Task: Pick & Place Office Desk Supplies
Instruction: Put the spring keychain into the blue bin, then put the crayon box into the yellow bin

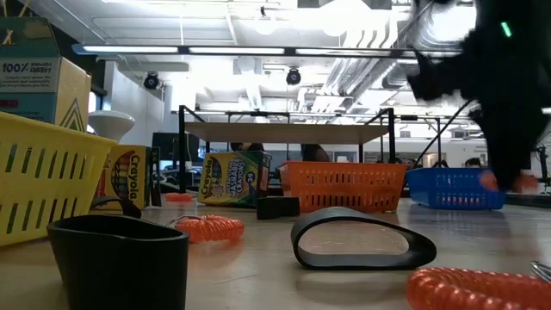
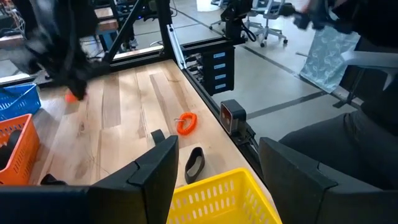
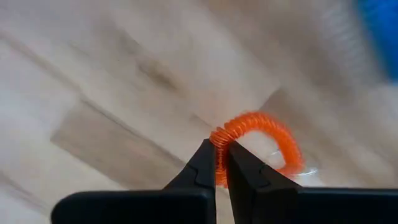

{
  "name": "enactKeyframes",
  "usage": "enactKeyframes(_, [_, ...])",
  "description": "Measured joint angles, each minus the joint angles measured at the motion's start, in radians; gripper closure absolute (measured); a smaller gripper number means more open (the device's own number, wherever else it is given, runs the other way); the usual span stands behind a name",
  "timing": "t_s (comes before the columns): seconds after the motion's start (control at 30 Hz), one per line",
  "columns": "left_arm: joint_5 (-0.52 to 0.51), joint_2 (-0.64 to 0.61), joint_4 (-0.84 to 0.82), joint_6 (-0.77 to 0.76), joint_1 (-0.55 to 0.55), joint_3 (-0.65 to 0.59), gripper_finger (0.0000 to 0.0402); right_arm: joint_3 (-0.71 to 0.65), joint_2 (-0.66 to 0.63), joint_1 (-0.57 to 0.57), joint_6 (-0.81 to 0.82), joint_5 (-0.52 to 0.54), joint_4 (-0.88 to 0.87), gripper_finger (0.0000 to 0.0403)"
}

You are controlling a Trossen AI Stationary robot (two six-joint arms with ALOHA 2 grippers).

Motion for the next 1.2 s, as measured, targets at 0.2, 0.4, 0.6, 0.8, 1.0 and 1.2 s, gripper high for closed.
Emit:
enactKeyframes(0.2, [0.000, 0.000, 0.000, -0.012, 0.000, 0.000, 0.0188, 0.038, -0.099, -0.056, 0.081, 0.157, -0.251, 0.0397])
enactKeyframes(0.4, [-0.001, 0.000, 0.002, -0.032, 0.000, 0.000, 0.0188, 0.027, -0.173, -0.158, 0.069, 0.270, -0.321, 0.0393])
enactKeyframes(0.6, [-0.002, 0.000, -0.002, -0.033, 0.000, 0.000, 0.0188, -0.003, -0.180, -0.281, -0.021, 0.266, -0.302, 0.0369])
enactKeyframes(0.8, [-0.003, 0.000, -0.005, -0.033, 0.000, 0.000, 0.0188, -0.023, -0.182, -0.360, -0.035, 0.246, -0.277, 0.0313])
enactKeyframes(1.0, [-0.003, 0.000, -0.008, -0.033, 0.000, 0.000, 0.0188, -0.023, -0.182, -0.391, -0.038, 0.258, -0.287, 0.0239])
enactKeyframes(1.2, [-0.003, 0.000, 0.004, -0.048, -0.002, 0.000, 0.0188, -0.023, -0.191, -0.361, -0.023, 0.262, -0.287, 0.0204])
